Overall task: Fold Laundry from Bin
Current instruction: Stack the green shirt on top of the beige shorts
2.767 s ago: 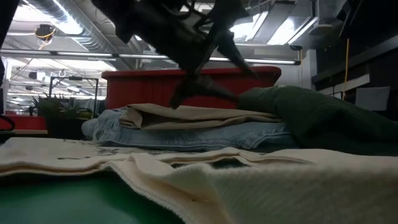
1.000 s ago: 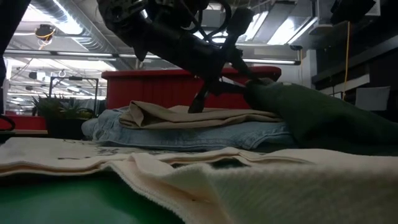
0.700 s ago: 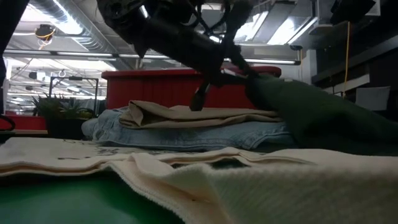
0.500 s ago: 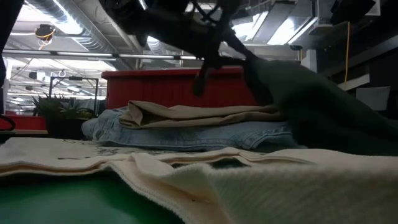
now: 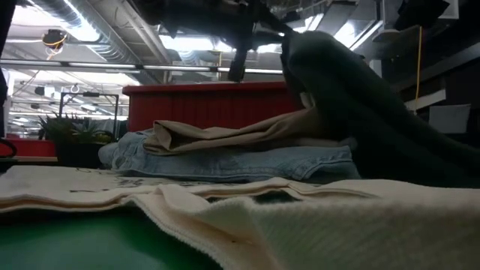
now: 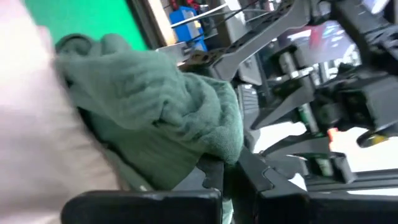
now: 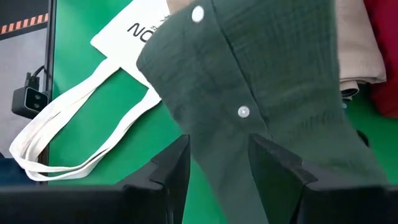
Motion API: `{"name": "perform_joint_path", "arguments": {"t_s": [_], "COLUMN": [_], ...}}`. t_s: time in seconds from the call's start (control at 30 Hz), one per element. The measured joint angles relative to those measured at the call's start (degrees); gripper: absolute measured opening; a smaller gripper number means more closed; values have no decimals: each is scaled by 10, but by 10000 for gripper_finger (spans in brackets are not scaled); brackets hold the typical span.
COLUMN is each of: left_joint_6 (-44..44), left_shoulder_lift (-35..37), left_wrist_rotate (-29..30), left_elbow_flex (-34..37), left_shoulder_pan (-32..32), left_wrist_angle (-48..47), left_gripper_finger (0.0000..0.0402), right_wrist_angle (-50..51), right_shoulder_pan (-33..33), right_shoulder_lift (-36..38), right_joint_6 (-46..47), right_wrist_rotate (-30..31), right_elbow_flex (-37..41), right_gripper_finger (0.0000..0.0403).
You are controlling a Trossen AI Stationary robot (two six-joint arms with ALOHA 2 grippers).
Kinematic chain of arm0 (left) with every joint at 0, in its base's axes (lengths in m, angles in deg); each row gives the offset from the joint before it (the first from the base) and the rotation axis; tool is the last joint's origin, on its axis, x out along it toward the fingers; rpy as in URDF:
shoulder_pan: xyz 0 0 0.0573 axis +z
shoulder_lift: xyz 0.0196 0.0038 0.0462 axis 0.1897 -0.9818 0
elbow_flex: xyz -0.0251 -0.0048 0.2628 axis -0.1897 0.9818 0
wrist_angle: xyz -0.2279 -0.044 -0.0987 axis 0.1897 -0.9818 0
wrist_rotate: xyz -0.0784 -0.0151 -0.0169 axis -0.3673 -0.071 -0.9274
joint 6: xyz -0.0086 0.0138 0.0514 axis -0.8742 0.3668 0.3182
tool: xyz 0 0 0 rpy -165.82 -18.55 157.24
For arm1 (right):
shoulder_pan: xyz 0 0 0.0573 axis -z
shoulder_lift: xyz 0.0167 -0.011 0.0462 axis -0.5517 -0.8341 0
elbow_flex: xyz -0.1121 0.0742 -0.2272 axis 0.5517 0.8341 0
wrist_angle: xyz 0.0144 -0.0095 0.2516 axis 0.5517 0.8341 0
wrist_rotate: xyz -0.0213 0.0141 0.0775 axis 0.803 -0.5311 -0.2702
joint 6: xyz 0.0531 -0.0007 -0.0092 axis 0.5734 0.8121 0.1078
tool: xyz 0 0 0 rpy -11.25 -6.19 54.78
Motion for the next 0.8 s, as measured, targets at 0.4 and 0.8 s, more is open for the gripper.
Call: {"name": "perform_joint_path", "arguments": {"t_s": [0.4, 0.8], "left_joint_6": [-41, -44], "left_shoulder_lift": [10, 9], "left_wrist_rotate": [-24, -39], "left_elbow_flex": [-33, -121], "left_shoulder_pan": [0, 0], "left_wrist_angle": [11, -4], "left_gripper_finger": [2, 4], "right_wrist_angle": [8, 5], "right_shoulder_pan": [0, 0], "right_shoulder_lift": [-34, -35], "right_joint_6": [0, 0], "right_wrist_rotate": [19, 20], "right_elbow_flex": [0, 0], "right_gripper_finger": [163, 163]}}
